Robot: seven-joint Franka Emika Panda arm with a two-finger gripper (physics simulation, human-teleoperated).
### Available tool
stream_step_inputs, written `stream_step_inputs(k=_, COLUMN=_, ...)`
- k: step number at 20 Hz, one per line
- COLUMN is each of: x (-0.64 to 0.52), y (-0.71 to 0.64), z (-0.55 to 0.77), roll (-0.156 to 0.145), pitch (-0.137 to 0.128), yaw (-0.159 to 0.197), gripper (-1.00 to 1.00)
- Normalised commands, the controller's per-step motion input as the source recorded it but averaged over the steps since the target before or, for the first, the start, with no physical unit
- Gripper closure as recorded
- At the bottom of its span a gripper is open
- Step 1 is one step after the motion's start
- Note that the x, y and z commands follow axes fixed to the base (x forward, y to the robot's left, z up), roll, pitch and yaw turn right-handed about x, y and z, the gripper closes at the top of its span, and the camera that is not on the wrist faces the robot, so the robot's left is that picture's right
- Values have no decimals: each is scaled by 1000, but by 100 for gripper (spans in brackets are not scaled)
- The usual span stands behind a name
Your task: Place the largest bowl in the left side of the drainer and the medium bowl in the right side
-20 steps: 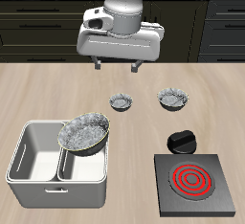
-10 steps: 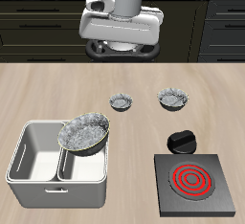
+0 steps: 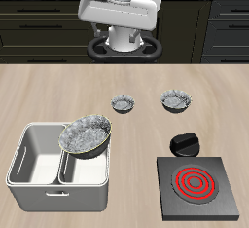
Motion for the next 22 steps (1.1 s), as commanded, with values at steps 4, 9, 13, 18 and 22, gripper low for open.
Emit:
stream_step_inputs(k=4, x=-198, y=-83, z=-80, roll=-14, pitch=7, yaw=-30, gripper=-100)
stream_step_inputs(k=9, x=-163, y=70, z=-225, roll=2, pitch=30, yaw=-2, gripper=-100)
stream_step_inputs(k=13, x=-161, y=117, z=-189, roll=-14, pitch=40, yaw=6, gripper=-100)
stream_step_inputs(k=18, x=-225, y=214, z=-196, roll=15, pitch=36, yaw=68, gripper=-100)
stream_step_inputs(k=22, x=-236, y=128, z=-180, roll=-11, pitch=25, yaw=29, gripper=-100)
